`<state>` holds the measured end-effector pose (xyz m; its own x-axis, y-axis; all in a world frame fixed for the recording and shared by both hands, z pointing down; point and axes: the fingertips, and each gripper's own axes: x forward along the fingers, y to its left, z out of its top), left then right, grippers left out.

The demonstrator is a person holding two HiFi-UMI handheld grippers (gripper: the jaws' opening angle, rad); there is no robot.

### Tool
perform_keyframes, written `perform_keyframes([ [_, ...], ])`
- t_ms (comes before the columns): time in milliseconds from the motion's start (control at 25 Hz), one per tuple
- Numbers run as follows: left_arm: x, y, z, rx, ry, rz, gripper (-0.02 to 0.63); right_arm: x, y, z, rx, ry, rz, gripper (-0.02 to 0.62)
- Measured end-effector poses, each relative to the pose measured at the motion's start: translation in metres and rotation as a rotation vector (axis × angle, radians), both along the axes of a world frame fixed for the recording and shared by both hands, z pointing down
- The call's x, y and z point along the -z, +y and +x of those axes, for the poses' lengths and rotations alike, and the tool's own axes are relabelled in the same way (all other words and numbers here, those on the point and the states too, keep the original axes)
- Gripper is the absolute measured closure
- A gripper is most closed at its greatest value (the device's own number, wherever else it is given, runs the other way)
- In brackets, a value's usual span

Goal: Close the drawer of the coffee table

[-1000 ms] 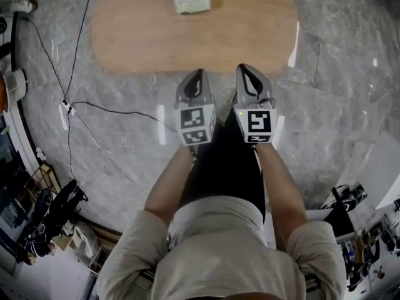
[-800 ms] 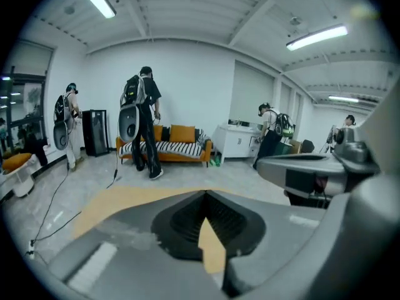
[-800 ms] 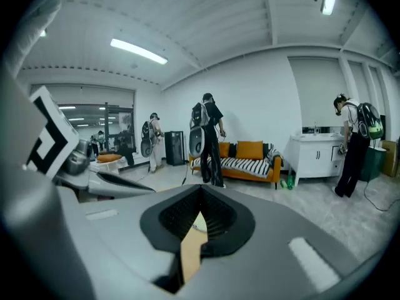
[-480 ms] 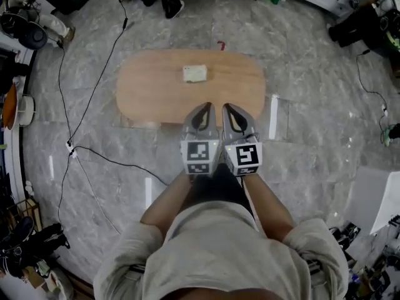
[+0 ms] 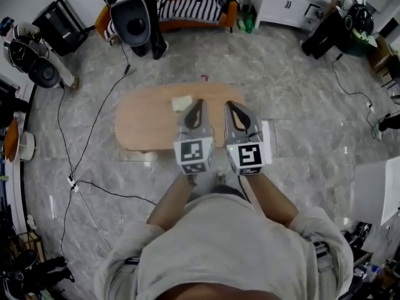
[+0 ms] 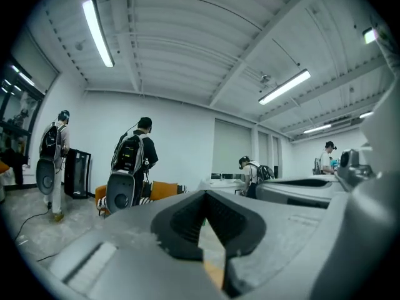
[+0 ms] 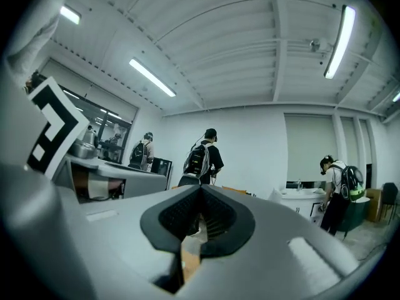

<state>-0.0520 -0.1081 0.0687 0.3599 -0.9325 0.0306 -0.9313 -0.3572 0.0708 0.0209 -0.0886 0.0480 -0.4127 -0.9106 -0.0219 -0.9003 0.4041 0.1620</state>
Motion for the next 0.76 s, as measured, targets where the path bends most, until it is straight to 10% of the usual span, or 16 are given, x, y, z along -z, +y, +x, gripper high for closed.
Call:
perform_keyframes([
  [760,0.024,0.006,0.062,-0.088,-0.046,0.046,0.586,0.020,0.006,0.059,-0.071,-0.014,0.041,0.589],
])
